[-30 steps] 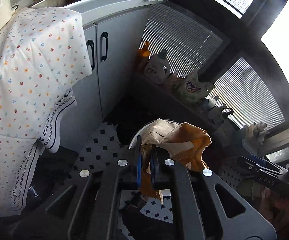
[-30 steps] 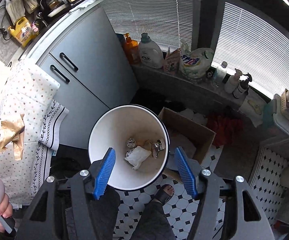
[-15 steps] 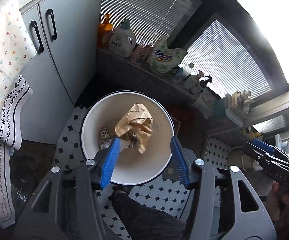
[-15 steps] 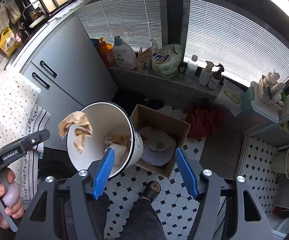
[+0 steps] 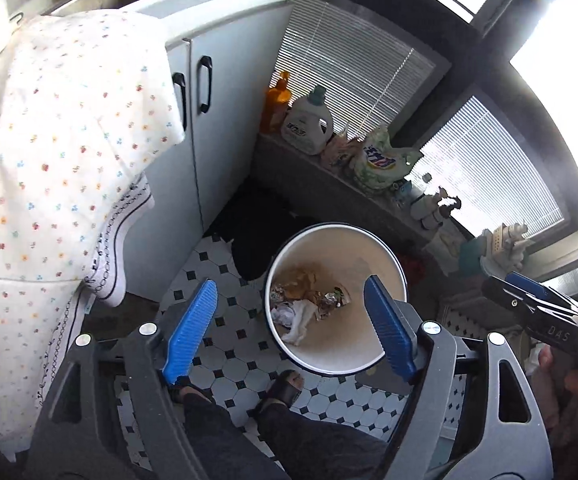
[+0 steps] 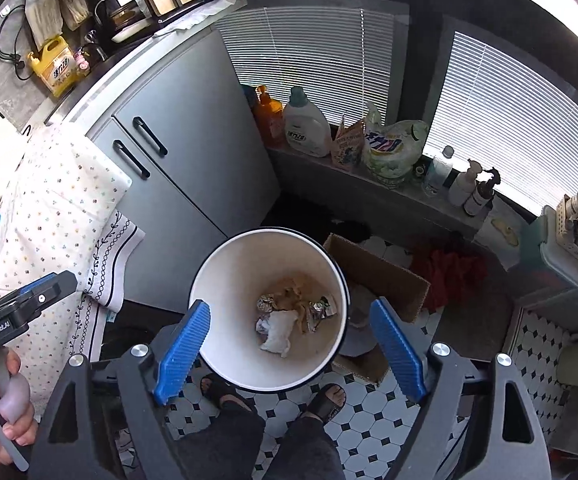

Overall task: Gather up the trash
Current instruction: 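Return both tools to the counter above the remaining trash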

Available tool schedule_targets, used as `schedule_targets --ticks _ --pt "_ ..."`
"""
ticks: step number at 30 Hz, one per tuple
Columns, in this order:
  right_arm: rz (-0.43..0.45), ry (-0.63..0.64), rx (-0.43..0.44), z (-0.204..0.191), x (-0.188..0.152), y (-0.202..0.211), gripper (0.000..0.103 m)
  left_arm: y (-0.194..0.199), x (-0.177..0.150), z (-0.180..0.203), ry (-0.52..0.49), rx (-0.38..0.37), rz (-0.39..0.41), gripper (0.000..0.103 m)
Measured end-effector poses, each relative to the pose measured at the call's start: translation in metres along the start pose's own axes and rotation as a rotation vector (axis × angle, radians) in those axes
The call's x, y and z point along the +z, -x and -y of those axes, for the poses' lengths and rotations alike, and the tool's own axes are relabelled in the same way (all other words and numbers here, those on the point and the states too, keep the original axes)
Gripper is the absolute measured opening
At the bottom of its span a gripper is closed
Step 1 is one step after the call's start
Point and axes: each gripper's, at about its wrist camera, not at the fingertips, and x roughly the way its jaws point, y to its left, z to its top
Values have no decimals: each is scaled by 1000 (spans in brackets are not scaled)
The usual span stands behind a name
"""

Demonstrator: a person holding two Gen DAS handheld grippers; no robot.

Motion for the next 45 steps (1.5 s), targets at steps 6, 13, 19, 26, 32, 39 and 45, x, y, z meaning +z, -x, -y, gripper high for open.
schedule_targets --ticks 6,13,19,26,32,39,45 --pt "52 104 49 -80 24 1 95 56 4 -71 107 93 113 88" --pt "94 202 117 -179 43 8 95 111 0 -156 239 183 222 93" --pt "103 295 168 -259 44 10 95 152 -6 -224 322 235 310 93" --pt "133 393 213 -346 46 10 95 186 -11 -295 396 266 385 93" --pt "158 459 253 -413 42 7 95 212 -16 -347 434 282 442 93" --pt "192 514 300 -484 37 0 95 229 -17 -405 451 291 478 93" --pt "208 556 323 -527 29 -1 95 227 -7 -445 454 267 465 85"
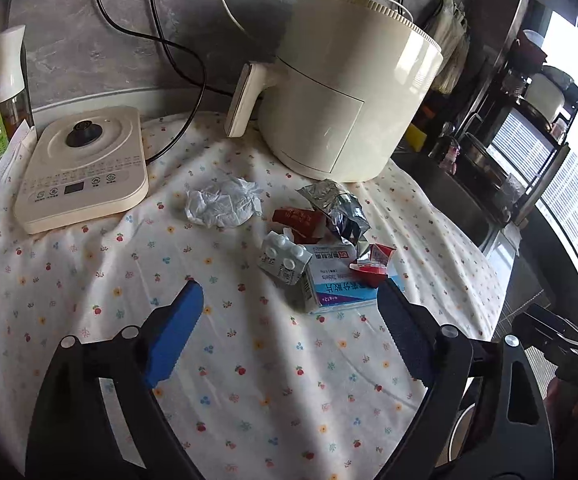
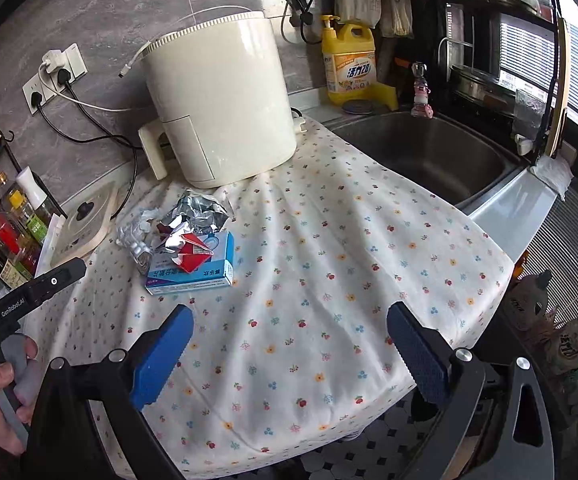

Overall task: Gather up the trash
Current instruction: 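Return both tools to the counter above the remaining trash, then grasp the white pill blister pack with the left tool, then grasp the red wrapper beside the medicine box with the right tool while the left tool holds the blister pack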

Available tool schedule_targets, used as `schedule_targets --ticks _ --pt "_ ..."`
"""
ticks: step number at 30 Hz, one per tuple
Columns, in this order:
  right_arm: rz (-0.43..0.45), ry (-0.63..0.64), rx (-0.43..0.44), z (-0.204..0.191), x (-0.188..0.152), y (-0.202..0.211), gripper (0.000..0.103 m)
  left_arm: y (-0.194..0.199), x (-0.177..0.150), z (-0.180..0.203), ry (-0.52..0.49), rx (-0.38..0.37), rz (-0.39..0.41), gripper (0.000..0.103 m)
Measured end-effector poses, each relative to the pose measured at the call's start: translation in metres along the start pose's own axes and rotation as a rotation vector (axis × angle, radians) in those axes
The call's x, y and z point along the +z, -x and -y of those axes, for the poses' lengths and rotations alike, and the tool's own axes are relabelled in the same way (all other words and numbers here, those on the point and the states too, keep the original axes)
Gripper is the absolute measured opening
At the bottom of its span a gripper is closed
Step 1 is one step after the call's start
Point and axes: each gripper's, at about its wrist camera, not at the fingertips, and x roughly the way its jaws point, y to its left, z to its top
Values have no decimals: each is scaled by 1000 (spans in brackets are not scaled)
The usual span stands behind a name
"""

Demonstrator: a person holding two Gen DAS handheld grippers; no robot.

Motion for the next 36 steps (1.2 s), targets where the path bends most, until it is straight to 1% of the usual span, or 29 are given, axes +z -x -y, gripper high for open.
schedule_targets --ticks 3,5,11,14,17,22,27,29,31,32,36 --pt "-3 10 -3 -10 3 -3 95 -17 9 -7 -3 -21 -24 79" --pt "-4 12 -13 -13 4 -2 95 -28 14 -8 -8 -37 -35 77" --pt "-16 21 -70 -13 8 -2 95 -69 21 -11 -13 -76 -91 74" --pt "-23 26 -79 -14 12 -3 95 -89 21 -12 -17 -80 -118 73" --pt "-28 60 -74 -22 17 -6 95 -100 18 -15 -4 -91 -144 49" --pt "-48 119 -50 -42 22 -24 95 -83 11 -31 56 -91 -107 48" --pt "-64 171 -3 -64 25 -49 94 -58 4 -57 111 -52 -87 48" --pt "-78 192 18 -72 27 -62 90 -48 0 -66 128 -33 -78 48" --pt "-98 206 42 -79 29 -74 82 -37 -2 -74 134 -15 -69 48" --pt "-103 213 54 -82 31 -80 81 -31 -3 -78 135 -5 -62 48" --pt "-134 261 79 -95 34 -104 67 -11 -7 -92 161 28 -43 48"
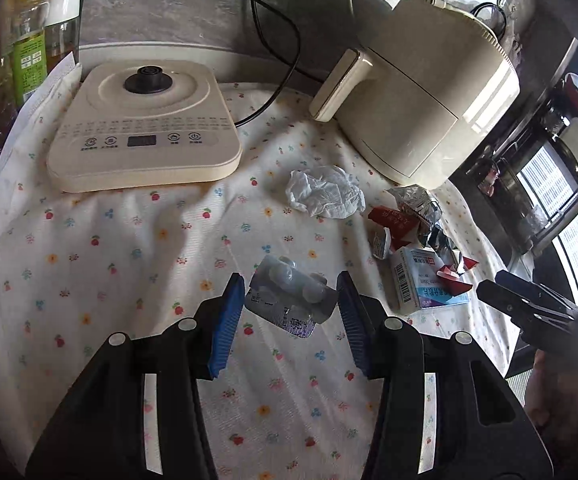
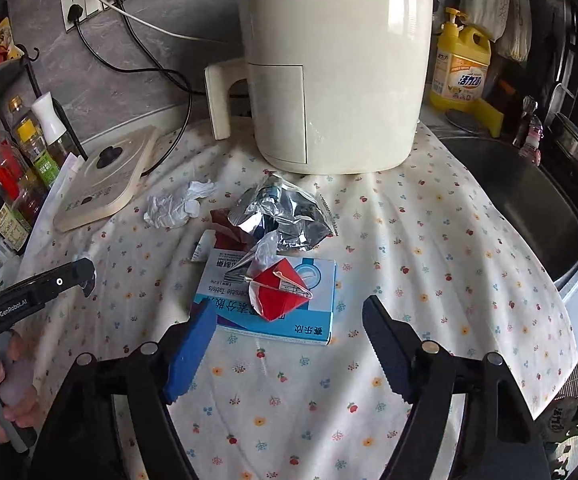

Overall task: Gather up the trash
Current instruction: 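Grasp the red wrapper beside the medicine box with the right tool while the left tool holds the blister pack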

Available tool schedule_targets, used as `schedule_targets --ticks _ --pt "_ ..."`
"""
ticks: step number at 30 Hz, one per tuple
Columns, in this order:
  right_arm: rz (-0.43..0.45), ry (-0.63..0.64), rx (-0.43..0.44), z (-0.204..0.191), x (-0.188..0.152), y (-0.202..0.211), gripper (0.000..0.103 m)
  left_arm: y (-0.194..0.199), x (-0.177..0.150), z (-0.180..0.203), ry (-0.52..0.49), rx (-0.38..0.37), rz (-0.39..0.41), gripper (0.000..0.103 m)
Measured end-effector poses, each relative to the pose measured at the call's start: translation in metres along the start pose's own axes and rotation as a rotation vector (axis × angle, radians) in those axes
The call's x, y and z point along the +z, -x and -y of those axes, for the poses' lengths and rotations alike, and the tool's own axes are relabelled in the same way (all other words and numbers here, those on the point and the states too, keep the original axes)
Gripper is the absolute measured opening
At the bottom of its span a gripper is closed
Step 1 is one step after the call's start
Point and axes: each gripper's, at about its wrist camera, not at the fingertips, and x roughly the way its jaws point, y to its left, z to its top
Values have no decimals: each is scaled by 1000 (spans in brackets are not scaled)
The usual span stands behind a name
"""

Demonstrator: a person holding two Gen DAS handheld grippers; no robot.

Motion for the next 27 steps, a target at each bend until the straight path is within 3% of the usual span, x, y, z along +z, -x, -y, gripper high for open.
schedule_targets --ticks 6,8,10,21,23,27 --pt "-54 61 13 -10 1 -30 61 17 -9 -12 21 33 10 48" --pt "-68 75 11 -9 0 -36 53 20 -12 -13 24 39 9 48" --pt "-57 72 21 -5 1 -35 41 21 -15 -11 22 40 8 48" --pt "-46 38 43 22 -15 -2 27 19 -25 30 -28 8 8 48" --pt "-51 34 45 28 -20 3 11 19 -26 39 -38 2 6 48" --pt "-48 25 57 41 -32 12 9 19 -34 61 -67 -4 7 48"
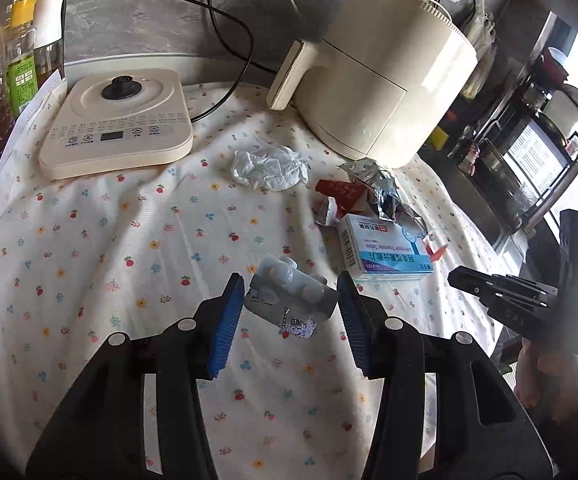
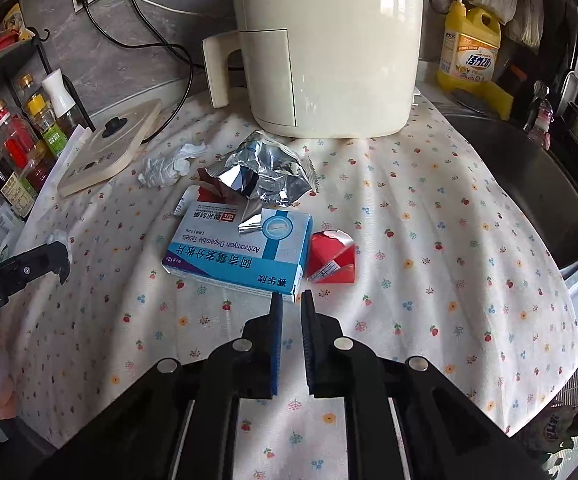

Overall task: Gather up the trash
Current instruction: 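Grasp the red wrapper beside the medicine box with the right tool while the left tool holds the blister pack, then carry the blister pack and red wrapper over the white bin and open both tools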

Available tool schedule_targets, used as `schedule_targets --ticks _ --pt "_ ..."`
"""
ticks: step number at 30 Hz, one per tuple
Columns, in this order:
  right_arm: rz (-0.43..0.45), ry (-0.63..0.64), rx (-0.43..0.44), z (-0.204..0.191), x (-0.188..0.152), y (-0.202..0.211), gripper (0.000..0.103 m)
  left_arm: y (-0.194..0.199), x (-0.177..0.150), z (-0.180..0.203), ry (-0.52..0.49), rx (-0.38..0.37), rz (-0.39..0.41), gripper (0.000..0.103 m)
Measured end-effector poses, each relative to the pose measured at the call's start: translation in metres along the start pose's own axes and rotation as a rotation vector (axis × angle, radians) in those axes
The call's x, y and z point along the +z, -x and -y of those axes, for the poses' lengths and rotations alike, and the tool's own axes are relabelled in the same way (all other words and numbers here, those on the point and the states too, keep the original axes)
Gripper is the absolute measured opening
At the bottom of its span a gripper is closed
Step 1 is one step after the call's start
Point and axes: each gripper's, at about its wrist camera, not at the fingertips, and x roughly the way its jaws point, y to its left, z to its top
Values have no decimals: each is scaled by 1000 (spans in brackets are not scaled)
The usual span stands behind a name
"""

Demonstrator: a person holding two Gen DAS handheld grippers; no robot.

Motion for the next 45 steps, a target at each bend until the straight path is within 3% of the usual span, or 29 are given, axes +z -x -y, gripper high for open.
schedule_targets --ticks 6,8,9,10,11,20,27,31,37,40,45 --pt "-9 -13 20 19 -9 7 9 0 -15 22 5 6 5 48" --pt "-7 -12 18 25 -4 9 19 0 -19 25 23 11 -1 48" --pt "4 -14 13 28 -1 9 38 2 -21 27 25 10 0 48" --pt "18 -19 9 31 2 10 49 3 -23 29 21 11 1 48" --pt "21 -26 8 33 5 8 49 4 -25 31 13 14 1 48" --pt "26 -85 26 26 34 -20 39 20 -24 0 44 56 25 48" --pt "10 -106 -38 15 46 -43 27 20 -14 -29 69 82 27 48" --pt "5 -112 -97 12 45 -44 14 18 -13 -32 72 80 24 48" --pt "25 -146 -93 24 29 -22 13 7 -15 -15 54 49 5 48" --pt "38 -164 -85 37 16 -3 4 3 -17 4 27 24 -2 48" --pt "52 -191 -92 66 -11 27 4 -7 -24 44 -22 -21 -22 48"
